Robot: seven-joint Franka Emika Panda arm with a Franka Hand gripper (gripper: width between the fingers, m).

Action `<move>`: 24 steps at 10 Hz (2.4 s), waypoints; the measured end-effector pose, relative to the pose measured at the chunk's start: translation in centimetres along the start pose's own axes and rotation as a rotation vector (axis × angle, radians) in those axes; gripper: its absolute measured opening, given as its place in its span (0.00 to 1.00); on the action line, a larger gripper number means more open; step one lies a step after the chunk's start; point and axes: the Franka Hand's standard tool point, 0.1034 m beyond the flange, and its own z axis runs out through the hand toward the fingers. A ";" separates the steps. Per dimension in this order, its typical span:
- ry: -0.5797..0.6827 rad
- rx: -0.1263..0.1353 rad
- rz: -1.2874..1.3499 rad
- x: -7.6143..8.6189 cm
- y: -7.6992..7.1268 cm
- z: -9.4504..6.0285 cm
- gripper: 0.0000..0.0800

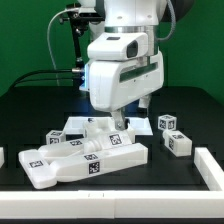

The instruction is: Assemble chair

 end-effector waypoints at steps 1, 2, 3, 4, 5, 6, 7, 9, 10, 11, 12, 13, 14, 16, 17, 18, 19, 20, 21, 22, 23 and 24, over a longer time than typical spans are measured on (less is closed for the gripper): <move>-0.020 -0.006 -0.148 -0.1 0.8 0.1 0.81; -0.047 -0.013 -0.303 0.4 0.6 0.5 0.81; -0.038 -0.005 -0.235 0.0 0.5 0.5 0.81; -0.038 -0.005 -0.233 -0.2 0.5 0.6 0.81; -0.038 -0.004 -0.233 -0.1 0.5 0.6 0.81; -0.038 -0.004 -0.234 -0.2 0.5 0.6 0.81; -0.023 -0.029 -0.286 -0.7 0.1 1.1 0.81; -0.041 0.021 -0.260 -3.2 -0.4 2.6 0.81; -0.041 0.027 -0.255 -3.4 -0.3 3.2 0.81; -0.042 0.041 -0.252 -3.6 -0.7 4.0 0.81; -0.037 0.032 -0.252 -3.5 -0.4 4.3 0.81; -0.034 0.024 -0.245 -3.2 -0.2 4.3 0.81; -0.033 0.024 -0.248 -3.0 -0.2 4.3 0.81; -0.033 0.024 -0.247 -3.1 -0.2 4.3 0.70; -0.033 0.024 -0.247 -3.1 -0.2 4.3 0.70; -0.033 0.023 -0.247 -3.1 -0.2 4.2 0.45; -0.033 0.024 -0.247 -3.1 -0.2 4.3 0.35; -0.033 0.024 -0.247 -3.1 -0.2 4.3 0.35; -0.036 0.027 -0.248 -3.1 -0.2 4.1 0.35; -0.042 0.029 -0.248 -3.1 0.0 3.3 0.35; -0.051 0.032 -0.248 -3.0 0.2 1.9 0.35; -0.056 0.027 -0.246 -2.9 0.6 0.6 0.35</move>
Offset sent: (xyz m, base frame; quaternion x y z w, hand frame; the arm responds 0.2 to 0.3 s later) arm 0.0000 0.0000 0.0000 0.0000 0.0000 0.0000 1.0000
